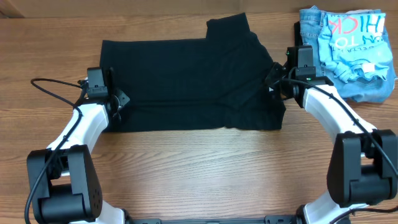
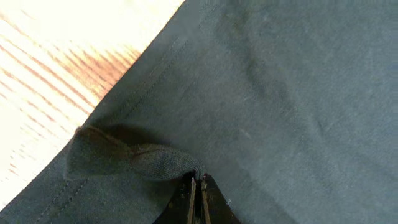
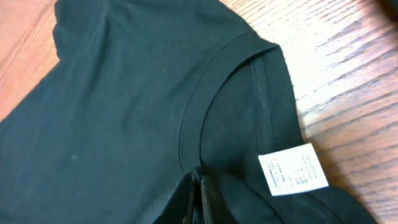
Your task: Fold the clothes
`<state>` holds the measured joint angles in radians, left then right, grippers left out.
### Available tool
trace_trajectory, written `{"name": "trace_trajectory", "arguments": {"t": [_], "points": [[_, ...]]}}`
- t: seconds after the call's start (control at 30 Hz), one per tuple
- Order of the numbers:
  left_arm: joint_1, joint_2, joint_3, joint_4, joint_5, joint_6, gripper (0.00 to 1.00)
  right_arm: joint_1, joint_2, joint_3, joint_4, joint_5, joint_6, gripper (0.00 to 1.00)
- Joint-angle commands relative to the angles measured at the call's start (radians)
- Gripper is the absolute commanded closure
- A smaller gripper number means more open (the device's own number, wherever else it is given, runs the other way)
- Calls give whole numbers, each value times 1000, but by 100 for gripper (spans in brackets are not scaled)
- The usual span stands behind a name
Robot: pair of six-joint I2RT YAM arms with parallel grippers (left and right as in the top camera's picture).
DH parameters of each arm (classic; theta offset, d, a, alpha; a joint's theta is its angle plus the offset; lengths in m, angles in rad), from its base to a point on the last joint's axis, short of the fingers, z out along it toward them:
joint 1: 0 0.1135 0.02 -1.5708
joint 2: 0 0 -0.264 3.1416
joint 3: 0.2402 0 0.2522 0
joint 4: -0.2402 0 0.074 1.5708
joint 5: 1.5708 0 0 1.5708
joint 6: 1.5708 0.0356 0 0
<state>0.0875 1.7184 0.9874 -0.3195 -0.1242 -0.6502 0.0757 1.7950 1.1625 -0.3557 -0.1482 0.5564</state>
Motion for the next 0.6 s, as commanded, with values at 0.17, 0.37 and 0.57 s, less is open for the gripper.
{"name": "trace_trajectory", "arguments": {"t": [0.17, 0.37, 0.57], "points": [[3, 10, 19, 30, -17, 23, 92, 4, 2, 30, 53, 17, -4, 96], [3, 0, 67, 101, -36, 147, 28, 3, 2, 30, 245, -40, -94, 34], [-6, -32, 294, -188, 32, 210, 96, 0, 1, 142, 62, -115, -273, 33]]}}
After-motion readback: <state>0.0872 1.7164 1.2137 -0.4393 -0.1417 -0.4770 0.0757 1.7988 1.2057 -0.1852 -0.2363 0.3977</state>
